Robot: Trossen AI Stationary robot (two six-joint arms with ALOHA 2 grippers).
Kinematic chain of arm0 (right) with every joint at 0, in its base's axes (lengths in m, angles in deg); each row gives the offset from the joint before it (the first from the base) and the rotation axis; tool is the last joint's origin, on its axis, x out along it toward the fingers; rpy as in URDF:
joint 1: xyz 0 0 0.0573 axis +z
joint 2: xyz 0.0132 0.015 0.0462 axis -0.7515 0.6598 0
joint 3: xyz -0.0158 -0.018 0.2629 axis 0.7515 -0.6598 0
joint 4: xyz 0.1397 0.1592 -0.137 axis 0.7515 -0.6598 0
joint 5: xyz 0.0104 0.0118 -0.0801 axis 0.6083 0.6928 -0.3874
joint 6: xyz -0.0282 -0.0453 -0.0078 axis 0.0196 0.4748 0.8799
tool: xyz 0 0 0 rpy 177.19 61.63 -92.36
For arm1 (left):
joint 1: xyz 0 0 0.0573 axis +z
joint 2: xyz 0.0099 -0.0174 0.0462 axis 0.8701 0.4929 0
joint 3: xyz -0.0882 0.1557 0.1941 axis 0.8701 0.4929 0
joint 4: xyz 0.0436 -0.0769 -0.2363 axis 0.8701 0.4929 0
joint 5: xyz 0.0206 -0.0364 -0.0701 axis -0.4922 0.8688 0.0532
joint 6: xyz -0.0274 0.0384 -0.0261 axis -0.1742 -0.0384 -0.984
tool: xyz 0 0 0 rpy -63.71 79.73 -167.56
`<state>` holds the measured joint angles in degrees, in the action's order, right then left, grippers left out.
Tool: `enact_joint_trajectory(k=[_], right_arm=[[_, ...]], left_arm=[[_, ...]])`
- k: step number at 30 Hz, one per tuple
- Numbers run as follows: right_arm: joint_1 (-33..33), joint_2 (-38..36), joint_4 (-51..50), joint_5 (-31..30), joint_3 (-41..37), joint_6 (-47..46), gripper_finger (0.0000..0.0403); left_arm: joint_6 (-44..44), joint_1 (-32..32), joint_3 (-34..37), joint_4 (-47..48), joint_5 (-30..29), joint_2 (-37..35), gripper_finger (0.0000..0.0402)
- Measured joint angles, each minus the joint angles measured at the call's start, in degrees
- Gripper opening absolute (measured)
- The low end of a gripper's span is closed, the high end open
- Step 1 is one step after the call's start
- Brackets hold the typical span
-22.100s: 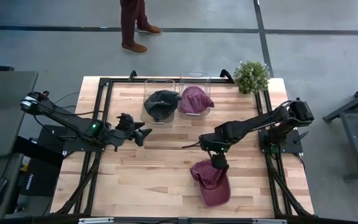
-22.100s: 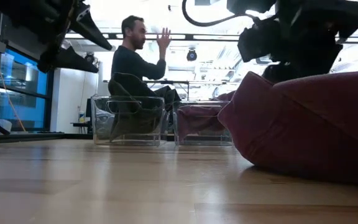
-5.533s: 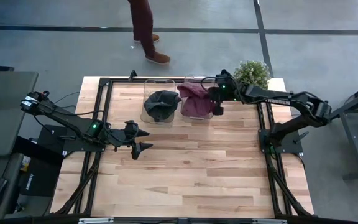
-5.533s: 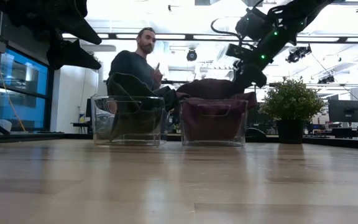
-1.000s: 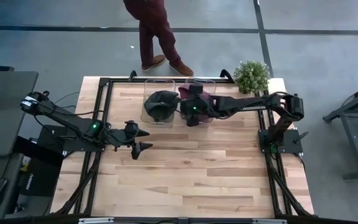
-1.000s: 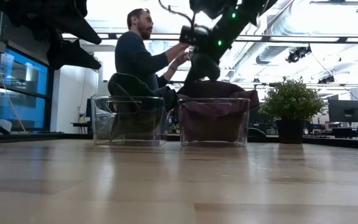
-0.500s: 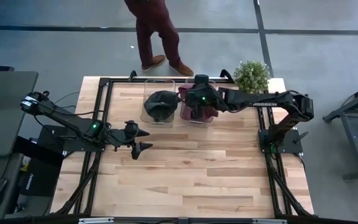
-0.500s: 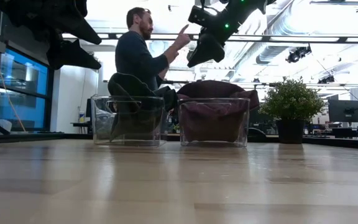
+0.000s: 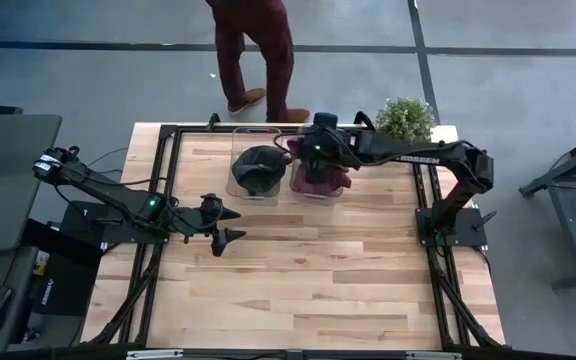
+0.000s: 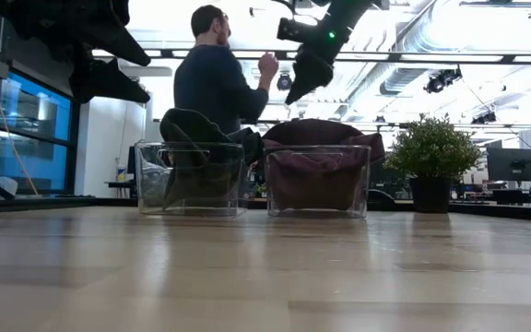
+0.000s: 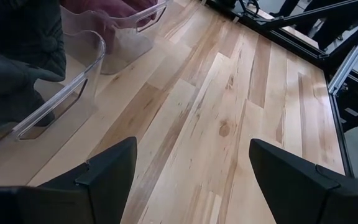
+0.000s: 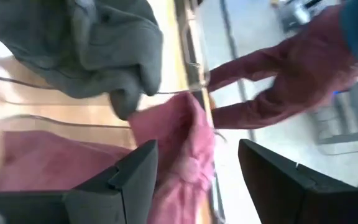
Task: Pick & Place hat
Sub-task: Put the red cap into the right transparent bin
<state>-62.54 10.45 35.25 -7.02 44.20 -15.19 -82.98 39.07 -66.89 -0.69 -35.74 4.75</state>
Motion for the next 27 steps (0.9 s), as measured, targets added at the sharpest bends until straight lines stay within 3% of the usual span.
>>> enact_joint_trajectory(k=[3,13,18,27], right_arm=[[0.3,2.9,-6.2,1.1,6.1,-2.2,0.022],[1.5,16.1,-23.2,-6.0,24.2,-2.4,0.022],[1.3,20.7,-27.1,-10.1,27.5,-3.7,0.022],[0.0,22.7,-33.1,-10.0,27.4,-8.5,0.022]], left_arm=[[0.0,0.0,0.0,0.0,0.0,0.0,0.0302],[0.0,0.0,0.0,0.0,0.0,0.0,0.0302],[0.0,0.0,0.0,0.0,0.0,0.0,0.0302],[0.0,0.0,0.0,0.0,0.0,0.0,0.0302]])
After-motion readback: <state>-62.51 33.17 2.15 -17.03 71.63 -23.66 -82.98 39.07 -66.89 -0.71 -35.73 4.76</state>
